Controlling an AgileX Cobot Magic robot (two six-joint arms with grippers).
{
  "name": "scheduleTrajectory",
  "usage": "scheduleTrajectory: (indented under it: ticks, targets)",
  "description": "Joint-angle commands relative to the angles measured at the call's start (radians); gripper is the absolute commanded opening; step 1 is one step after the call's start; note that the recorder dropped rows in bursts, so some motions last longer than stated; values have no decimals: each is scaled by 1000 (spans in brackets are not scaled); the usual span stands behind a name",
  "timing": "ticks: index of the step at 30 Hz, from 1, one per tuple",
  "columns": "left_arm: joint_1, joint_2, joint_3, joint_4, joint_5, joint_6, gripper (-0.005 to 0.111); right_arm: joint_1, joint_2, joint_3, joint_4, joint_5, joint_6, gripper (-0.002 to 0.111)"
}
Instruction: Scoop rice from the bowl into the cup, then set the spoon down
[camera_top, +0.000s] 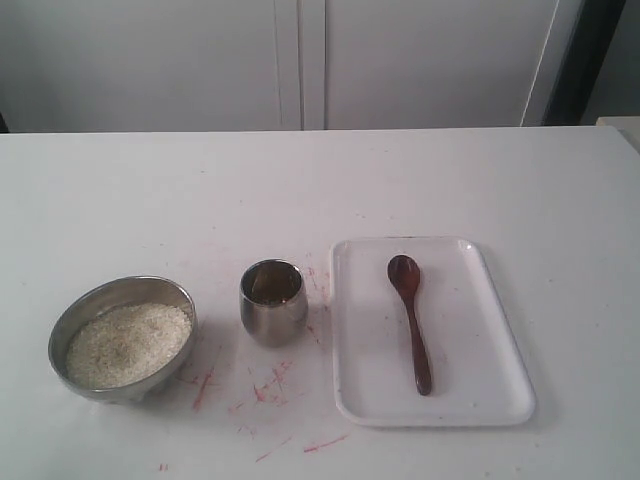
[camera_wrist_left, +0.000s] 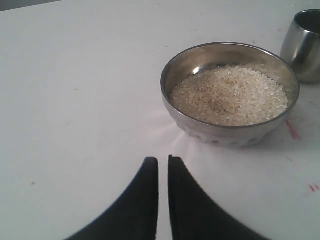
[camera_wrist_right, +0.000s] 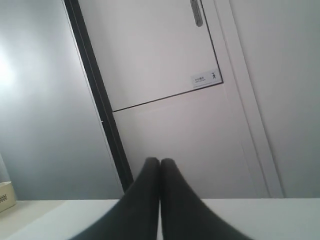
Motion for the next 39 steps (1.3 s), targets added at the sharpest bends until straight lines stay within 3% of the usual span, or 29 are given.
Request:
scheduleTrajectory:
  ticks: [1, 7, 20, 39]
  targets:
    - [2, 1, -7, -9, -1, -2, 14, -3, -5, 33, 49, -7, -9, 0]
    - [2, 1, -7, -9, -1, -2, 14, -3, -5, 116, 49, -50, -35, 0]
    - [2, 1, -7, -9, -1, -2, 14, -3, -5, 404, 55, -368, -27, 0]
    - [2, 1, -7, -9, -1, -2, 14, -3, -5, 404, 51, -170, -97, 0]
